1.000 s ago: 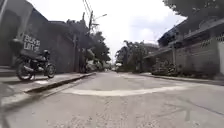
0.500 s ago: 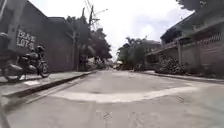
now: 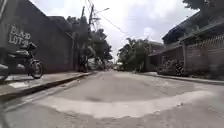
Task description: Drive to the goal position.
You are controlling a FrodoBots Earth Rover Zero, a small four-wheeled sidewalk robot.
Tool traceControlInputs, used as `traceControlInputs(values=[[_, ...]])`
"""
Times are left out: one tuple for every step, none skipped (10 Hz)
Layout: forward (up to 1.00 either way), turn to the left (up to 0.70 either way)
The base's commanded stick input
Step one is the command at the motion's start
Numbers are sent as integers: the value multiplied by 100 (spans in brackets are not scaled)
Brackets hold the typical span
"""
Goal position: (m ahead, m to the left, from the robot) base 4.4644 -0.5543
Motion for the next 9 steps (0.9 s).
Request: traceControlInputs(values=[[100, -2], [100, -15], [100, -11], [100, 0], [100, -13], [100, -20], [100, -1], [100, -6], [100, -12]])
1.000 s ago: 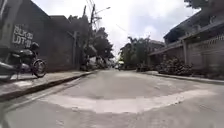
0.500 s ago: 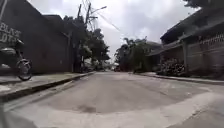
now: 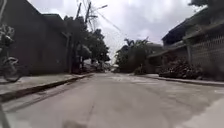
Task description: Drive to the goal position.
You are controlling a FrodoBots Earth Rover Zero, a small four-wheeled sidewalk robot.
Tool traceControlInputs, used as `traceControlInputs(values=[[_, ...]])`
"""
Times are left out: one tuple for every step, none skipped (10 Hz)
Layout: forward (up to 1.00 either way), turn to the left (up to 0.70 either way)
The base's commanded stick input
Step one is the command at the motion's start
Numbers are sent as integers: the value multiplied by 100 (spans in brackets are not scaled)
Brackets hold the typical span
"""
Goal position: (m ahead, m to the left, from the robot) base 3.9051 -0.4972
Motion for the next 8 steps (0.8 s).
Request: traceControlInputs(values=[[100, -18], [100, -23], [100, -14], [100, -10], [100, -27], [100, -22], [100, -7], [100, -11]])
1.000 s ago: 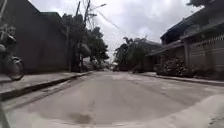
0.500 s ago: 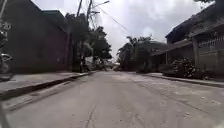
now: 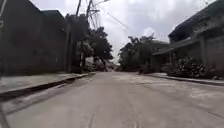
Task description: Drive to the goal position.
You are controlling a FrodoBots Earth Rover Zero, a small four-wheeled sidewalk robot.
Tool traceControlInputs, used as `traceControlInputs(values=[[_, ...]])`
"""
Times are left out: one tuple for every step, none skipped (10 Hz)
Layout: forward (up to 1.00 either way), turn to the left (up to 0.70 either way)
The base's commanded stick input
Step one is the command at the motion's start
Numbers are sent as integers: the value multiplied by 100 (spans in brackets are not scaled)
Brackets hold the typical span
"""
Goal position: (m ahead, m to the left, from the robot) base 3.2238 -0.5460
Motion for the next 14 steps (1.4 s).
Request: traceControlInputs(values=[[100, -8], [100, 0], [100, 0], [100, 0], [100, 0], [100, 0], [100, 0], [100, 0], [100, 0], [100, 0], [100, 0], [100, 0], [100, 0], [100, 0]])
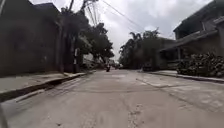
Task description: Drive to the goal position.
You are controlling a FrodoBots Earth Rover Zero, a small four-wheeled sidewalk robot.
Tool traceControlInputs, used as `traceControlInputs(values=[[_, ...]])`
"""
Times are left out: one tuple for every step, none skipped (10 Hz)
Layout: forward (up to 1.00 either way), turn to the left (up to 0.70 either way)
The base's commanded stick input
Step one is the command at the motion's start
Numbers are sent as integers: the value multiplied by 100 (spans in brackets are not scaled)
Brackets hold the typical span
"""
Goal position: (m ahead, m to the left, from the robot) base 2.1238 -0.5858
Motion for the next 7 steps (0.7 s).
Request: traceControlInputs(values=[[100, 0], [100, 0], [100, 0], [99, 0], [97, 0], [96, 0], [96, 0]])
